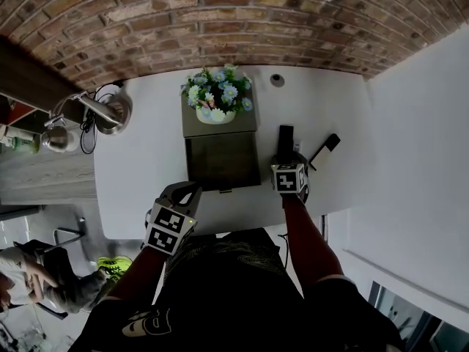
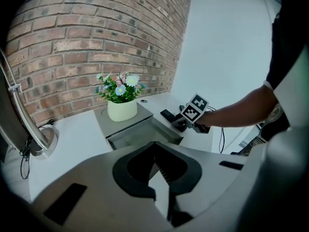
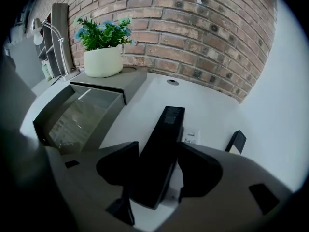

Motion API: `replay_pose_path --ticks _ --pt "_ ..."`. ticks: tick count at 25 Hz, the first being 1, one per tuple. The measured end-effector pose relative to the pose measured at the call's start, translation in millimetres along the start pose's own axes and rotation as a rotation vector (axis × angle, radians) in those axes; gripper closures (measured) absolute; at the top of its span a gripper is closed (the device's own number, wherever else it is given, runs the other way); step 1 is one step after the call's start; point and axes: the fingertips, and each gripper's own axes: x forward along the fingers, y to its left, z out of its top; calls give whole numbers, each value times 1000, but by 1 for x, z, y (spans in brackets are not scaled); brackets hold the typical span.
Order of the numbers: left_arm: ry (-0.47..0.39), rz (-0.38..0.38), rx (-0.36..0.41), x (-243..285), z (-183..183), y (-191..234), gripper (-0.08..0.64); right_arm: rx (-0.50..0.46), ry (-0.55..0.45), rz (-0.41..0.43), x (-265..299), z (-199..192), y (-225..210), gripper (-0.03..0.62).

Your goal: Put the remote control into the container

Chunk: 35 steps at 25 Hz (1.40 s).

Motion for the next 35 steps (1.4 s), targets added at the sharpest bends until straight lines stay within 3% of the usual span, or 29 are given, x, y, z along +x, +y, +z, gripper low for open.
replay_pose_path --ticks 7,12,20,29,32,35 --pt "-4 25 -5 -3 1 -3 552 -126 2 44 4 7 9 354" --pt "-31 32 -48 -4 7 -4 552 0 9 125 15 12 7 351" --pt "-55 86 -102 -13 2 1 552 29 35 139 20 12 4 344" --pt "-84 97 -181 -20 2 13 552 184 -88 202 -9 12 -6 353" --pt "-97 89 -180 -17 6 15 552 119 -157 258 -34 20 2 354" --pt "-106 84 -184 -15 8 19 552 -79 -232 333 -62 39 28 354"
